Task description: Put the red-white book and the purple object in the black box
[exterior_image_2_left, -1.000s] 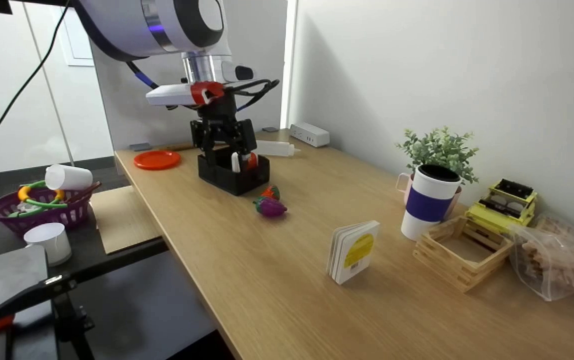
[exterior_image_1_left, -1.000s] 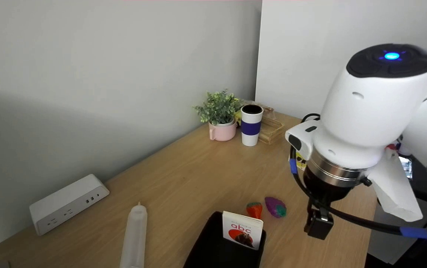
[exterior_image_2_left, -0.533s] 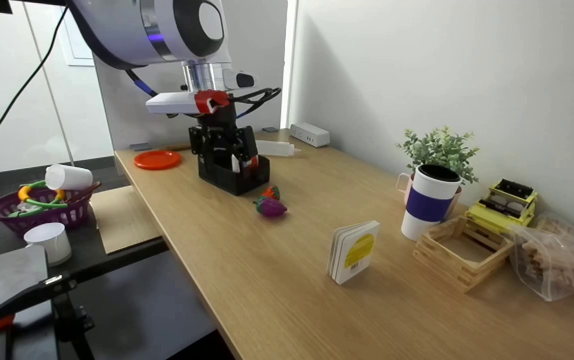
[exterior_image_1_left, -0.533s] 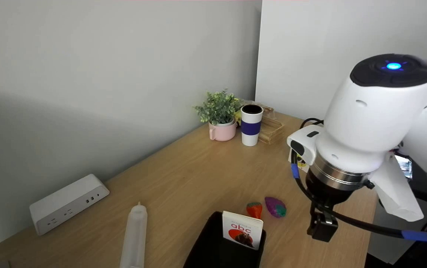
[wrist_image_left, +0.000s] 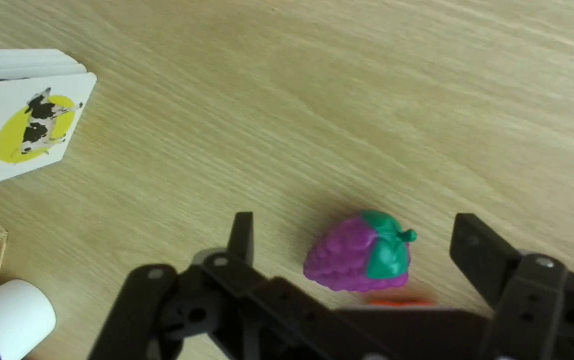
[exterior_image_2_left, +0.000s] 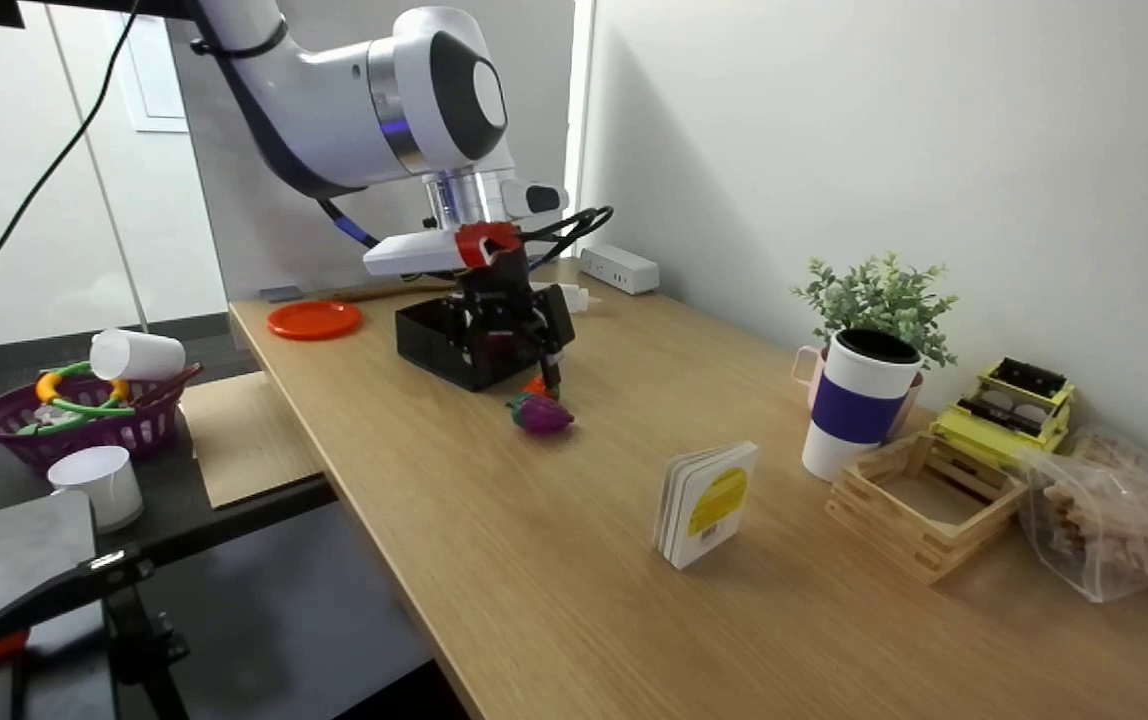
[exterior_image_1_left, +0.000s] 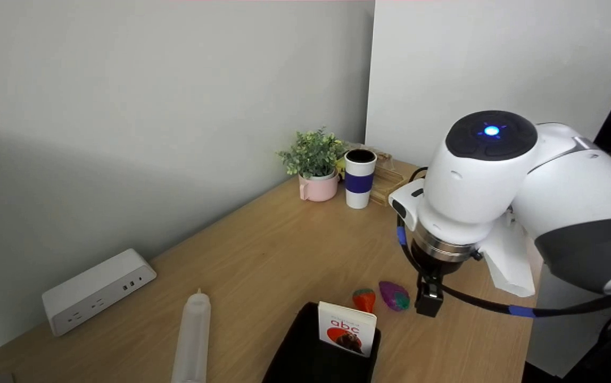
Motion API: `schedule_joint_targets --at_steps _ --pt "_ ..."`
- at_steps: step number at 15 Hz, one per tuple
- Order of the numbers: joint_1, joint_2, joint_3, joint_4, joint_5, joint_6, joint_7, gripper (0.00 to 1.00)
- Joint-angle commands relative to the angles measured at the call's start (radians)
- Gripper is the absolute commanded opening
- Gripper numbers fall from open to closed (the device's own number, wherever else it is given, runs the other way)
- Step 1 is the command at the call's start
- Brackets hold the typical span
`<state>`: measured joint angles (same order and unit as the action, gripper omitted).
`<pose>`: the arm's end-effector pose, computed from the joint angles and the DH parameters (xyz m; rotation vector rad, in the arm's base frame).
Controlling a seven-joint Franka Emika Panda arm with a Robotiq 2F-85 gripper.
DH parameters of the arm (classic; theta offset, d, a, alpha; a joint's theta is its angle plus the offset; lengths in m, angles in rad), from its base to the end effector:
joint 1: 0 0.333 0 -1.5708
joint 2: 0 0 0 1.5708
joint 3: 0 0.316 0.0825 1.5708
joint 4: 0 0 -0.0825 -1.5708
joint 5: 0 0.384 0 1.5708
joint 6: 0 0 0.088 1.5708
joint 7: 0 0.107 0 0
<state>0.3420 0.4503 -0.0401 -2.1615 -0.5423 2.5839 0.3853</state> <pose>0.5319 0.1750 0.1812 2.7983 0.5499 0.1021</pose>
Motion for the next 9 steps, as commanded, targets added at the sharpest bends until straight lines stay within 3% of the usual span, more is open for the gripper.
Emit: schedule_joint_targets --at_steps 1,5,9 --pt "-0.022 0.057 0.008 0.054 0.015 0.02 -0.07 1.0" --pt "-0.135 0.083 0.116 0.044 0.151 0.143 -0.387 1.0" --pt "-0.211 0.098 0.2 0.055 0.238 0.096 -0.649 1.0"
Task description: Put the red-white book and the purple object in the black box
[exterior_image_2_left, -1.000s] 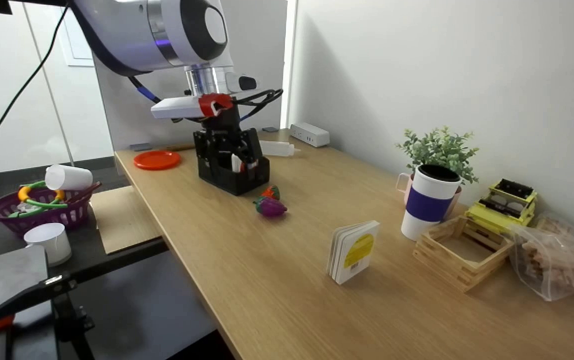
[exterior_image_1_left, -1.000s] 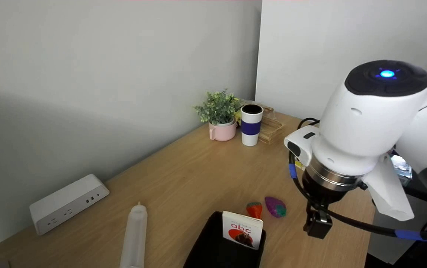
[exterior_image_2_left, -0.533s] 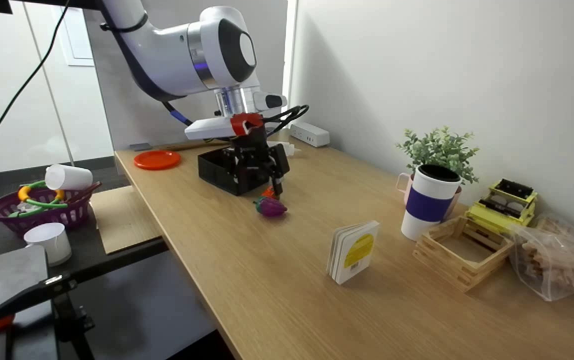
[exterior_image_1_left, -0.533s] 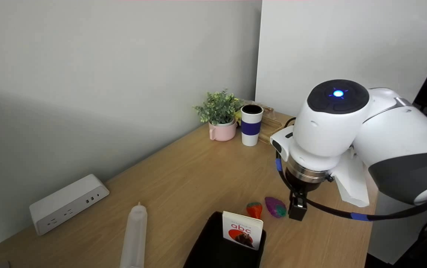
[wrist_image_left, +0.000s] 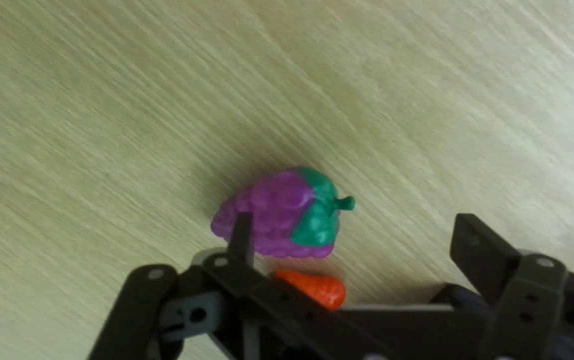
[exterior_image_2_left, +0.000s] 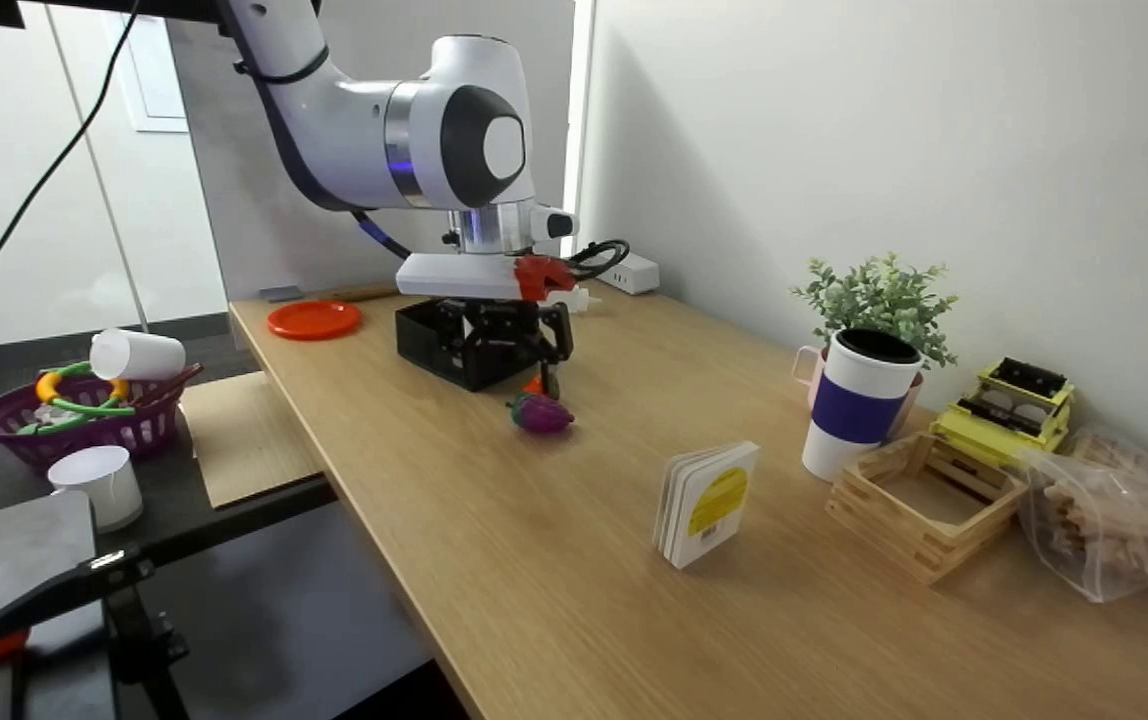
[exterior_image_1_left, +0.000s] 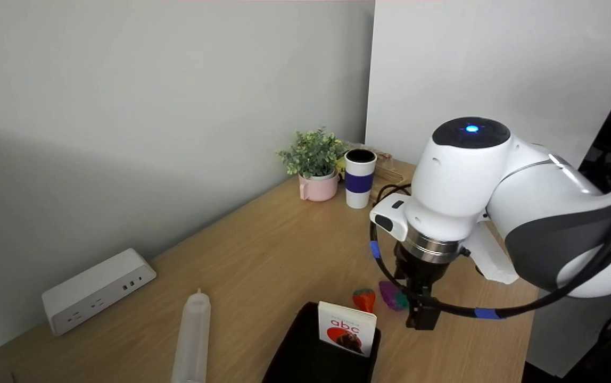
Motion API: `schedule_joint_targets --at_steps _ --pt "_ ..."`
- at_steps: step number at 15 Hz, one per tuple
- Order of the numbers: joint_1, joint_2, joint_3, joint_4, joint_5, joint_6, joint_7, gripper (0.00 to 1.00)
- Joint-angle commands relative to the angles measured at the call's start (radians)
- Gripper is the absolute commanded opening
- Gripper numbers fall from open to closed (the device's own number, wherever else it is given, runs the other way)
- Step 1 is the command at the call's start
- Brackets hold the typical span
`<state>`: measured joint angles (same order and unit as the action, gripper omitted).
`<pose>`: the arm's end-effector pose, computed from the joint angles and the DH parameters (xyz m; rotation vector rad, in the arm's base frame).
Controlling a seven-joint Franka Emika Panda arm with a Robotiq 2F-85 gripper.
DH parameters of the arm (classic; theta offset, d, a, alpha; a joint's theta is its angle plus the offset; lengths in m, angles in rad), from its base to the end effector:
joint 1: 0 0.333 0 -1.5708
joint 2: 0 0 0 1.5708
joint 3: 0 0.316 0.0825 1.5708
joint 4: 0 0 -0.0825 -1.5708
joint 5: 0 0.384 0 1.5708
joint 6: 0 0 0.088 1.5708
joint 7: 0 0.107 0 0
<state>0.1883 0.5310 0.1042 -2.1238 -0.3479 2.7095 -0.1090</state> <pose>0.5481 0.1784 0.1621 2.8602 1.0400 0.1109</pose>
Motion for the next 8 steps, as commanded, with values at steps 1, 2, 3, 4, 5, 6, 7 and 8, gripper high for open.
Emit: schedule_joint_targets --at_steps 1,2,3,4,5,6,7,8 --pt "-0.056 0.018 0.055 0.022 0.042 -0.057 -0.187 1.0" --pt "-0.054 0.017 0.051 0.025 0.034 -0.085 -0.214 1.0" --pt "-0.044 0.013 0.04 0.028 0.018 -0.12 -0.23 1.0" --pt "-0.028 0.01 0.023 0.032 -0.003 -0.152 -0.233 1.0" --pt "-0.016 0.008 0.01 0.037 -0.024 -0.184 -0.232 1.0" --pt "-0.002 0.008 -0.006 0.045 -0.054 -0.212 -0.224 1.0" --pt "0.007 0.009 -0.015 0.052 -0.085 -0.234 -0.223 1.0" --pt "0.012 0.011 -0.022 0.061 -0.117 -0.254 -0.228 1.0"
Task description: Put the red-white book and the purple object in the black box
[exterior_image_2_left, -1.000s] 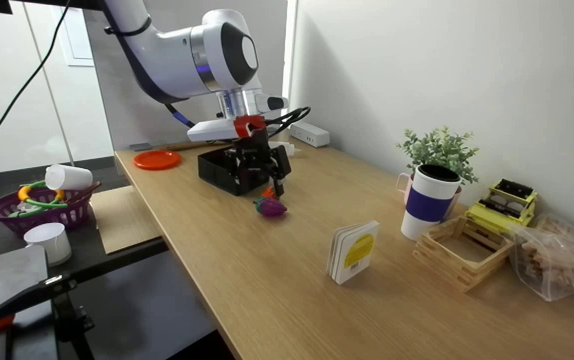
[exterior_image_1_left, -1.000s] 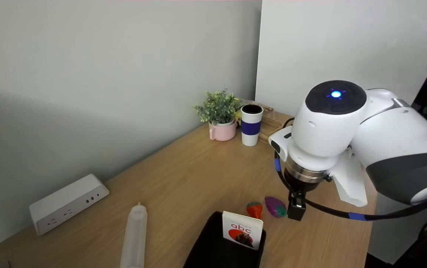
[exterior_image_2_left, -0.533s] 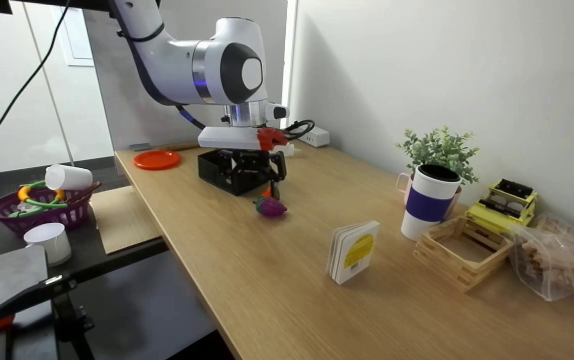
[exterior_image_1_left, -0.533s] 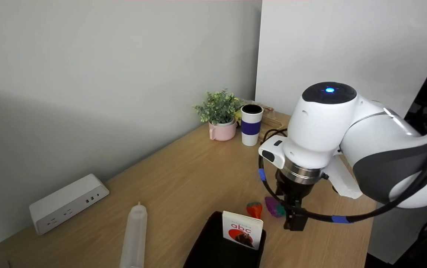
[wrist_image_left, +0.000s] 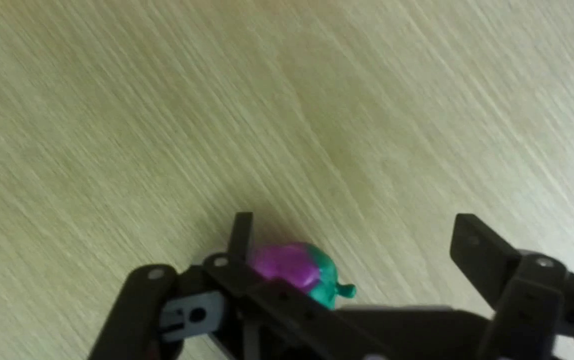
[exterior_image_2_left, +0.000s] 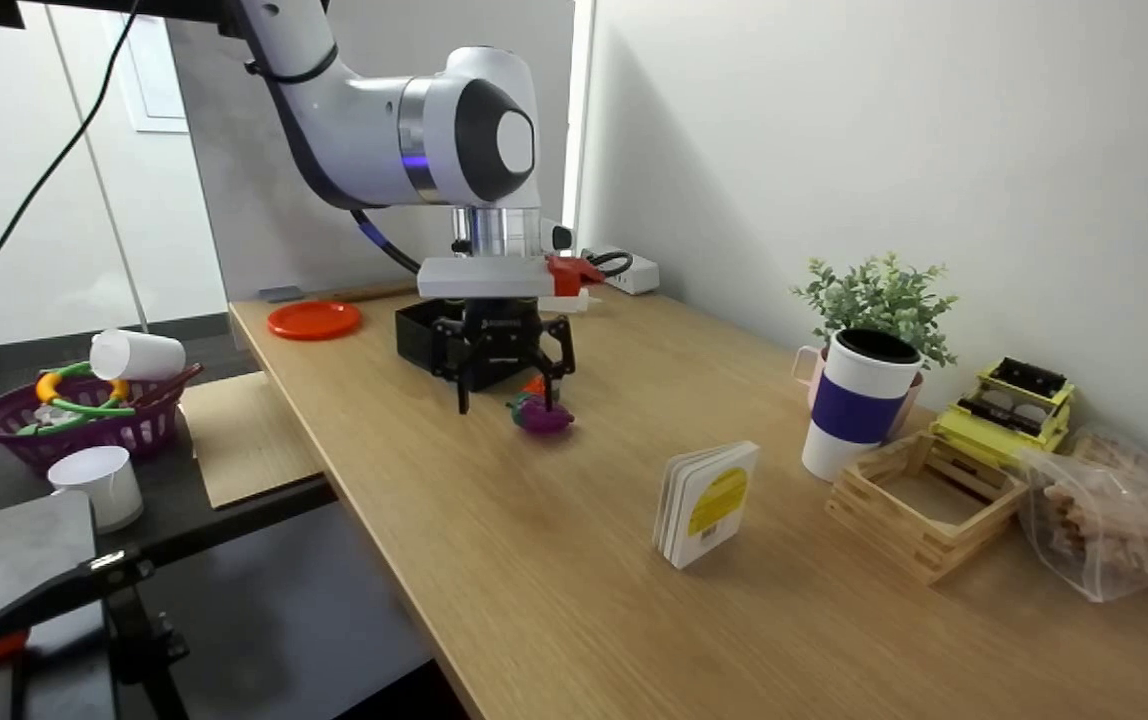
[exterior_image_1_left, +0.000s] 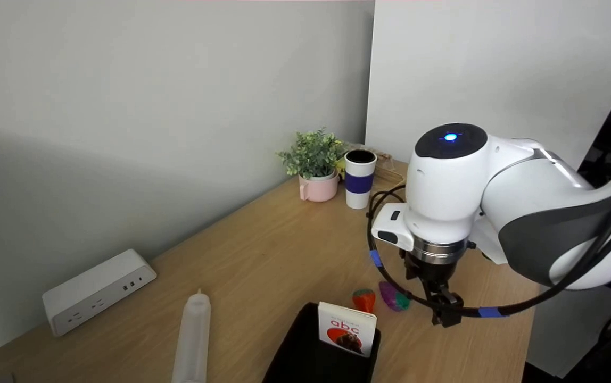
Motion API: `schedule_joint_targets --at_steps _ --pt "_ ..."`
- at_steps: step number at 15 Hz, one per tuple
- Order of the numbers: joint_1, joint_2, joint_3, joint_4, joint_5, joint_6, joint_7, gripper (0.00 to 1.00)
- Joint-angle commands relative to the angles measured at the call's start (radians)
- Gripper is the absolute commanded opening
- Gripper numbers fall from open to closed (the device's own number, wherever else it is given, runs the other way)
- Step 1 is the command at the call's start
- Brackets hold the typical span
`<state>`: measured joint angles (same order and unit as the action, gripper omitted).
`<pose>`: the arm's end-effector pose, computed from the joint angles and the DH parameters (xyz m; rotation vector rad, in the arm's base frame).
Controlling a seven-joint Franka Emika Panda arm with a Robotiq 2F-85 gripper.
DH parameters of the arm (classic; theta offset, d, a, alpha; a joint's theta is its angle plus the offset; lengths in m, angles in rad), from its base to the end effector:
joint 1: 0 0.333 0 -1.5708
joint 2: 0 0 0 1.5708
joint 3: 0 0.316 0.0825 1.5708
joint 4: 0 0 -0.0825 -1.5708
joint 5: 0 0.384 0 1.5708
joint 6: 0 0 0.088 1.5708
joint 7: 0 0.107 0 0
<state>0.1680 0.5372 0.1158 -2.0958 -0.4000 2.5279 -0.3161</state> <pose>0.5437 0.1643 0.1532 2.6723 1.3333 -0.1406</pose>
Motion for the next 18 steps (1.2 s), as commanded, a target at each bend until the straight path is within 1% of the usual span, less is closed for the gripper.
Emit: schedule_joint_targets --at_steps 1,3,4,8,13,15,16,18 --pt "0.036 0.007 -0.038 0.039 -0.093 -0.084 -0.024 1.0" --pt "0.042 0.008 -0.043 0.048 -0.13 -0.091 -0.005 1.0" --pt "0.022 0.0 -0.025 0.025 -0.098 -0.065 -0.003 1.0" --pt "0.029 0.004 -0.036 0.036 -0.117 -0.057 0.011 1.0" --pt "0.007 0.019 -0.041 0.053 -0.115 -0.014 -0.011 1.0" --pt "-0.019 0.026 -0.024 0.059 -0.091 0.014 -0.053 1.0" --pt "-0.042 0.03 -0.007 0.059 -0.067 0.037 -0.095 1.0" --pt "-0.103 0.043 0.044 0.062 0.006 0.078 -0.222 1.0"
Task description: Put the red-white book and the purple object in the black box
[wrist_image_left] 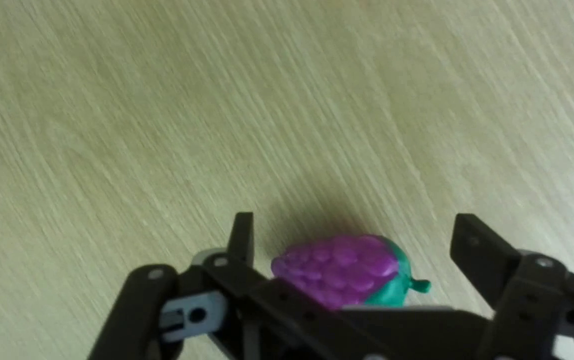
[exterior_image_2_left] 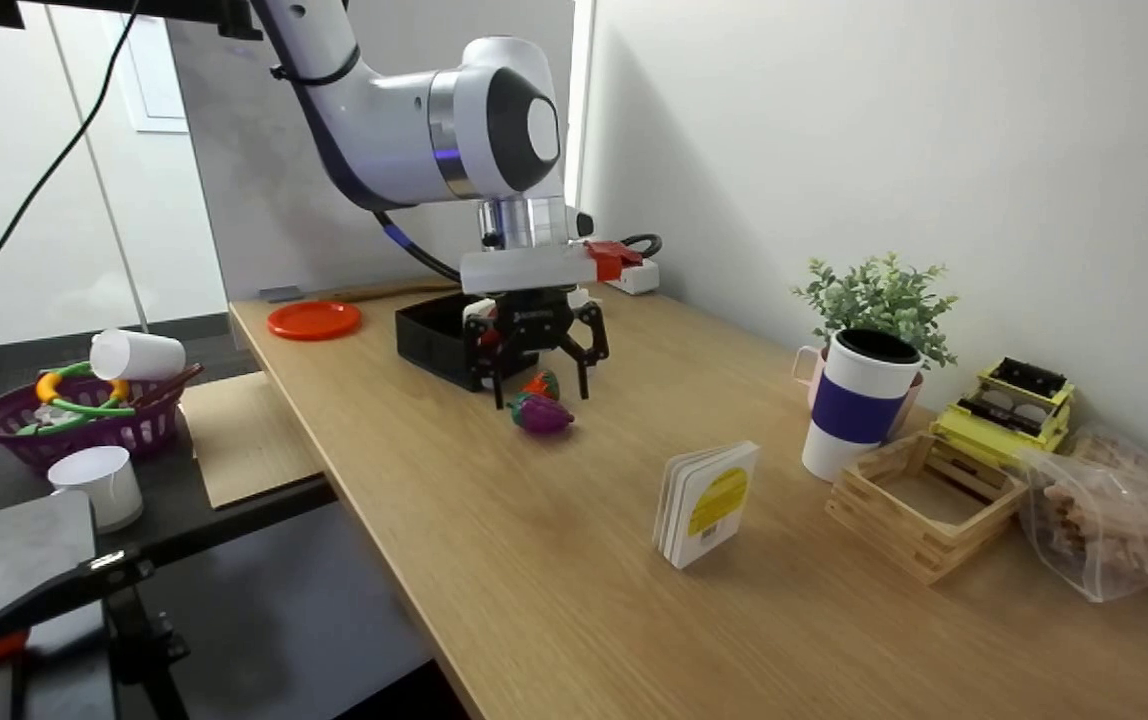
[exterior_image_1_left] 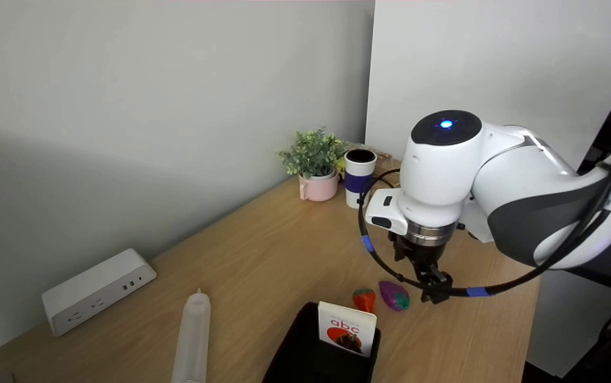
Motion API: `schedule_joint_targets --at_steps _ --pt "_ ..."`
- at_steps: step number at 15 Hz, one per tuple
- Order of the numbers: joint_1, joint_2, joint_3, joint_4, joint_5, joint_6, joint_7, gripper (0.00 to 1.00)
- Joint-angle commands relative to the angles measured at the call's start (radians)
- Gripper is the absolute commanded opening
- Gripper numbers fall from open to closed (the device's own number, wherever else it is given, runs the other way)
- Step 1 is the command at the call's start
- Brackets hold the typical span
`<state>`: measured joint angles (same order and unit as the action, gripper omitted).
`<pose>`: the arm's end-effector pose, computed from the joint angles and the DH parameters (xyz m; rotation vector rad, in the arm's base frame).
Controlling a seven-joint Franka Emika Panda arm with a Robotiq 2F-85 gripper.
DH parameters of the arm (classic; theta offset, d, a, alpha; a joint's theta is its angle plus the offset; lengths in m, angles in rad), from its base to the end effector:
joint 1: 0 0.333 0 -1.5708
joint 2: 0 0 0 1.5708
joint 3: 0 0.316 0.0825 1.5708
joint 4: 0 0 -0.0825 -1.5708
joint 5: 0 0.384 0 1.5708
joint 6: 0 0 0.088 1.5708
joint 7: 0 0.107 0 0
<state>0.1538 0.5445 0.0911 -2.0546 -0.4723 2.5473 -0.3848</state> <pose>0.5658 0.1478 0.1637 2.5660 1.4296 -0.0811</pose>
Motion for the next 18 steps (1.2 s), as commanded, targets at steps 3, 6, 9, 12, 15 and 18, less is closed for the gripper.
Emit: schedule_joint_targets --at_steps 3,6,9,12,15,18 --pt "-0.178 0.065 0.154 0.036 0.199 0.071 -0.344 1.0" --pt "-0.202 0.086 0.173 0.061 0.263 0.038 -0.437 1.0" --pt "-0.205 0.1 0.172 0.076 0.294 0.026 -0.484 1.0" --pt "-0.2 0.115 0.166 0.093 0.309 0.016 -0.502 1.0" --pt "-0.193 0.136 0.164 0.115 0.312 -0.006 -0.511 1.0" --pt "-0.187 0.162 0.163 0.14 0.31 -0.029 -0.513 1.0"
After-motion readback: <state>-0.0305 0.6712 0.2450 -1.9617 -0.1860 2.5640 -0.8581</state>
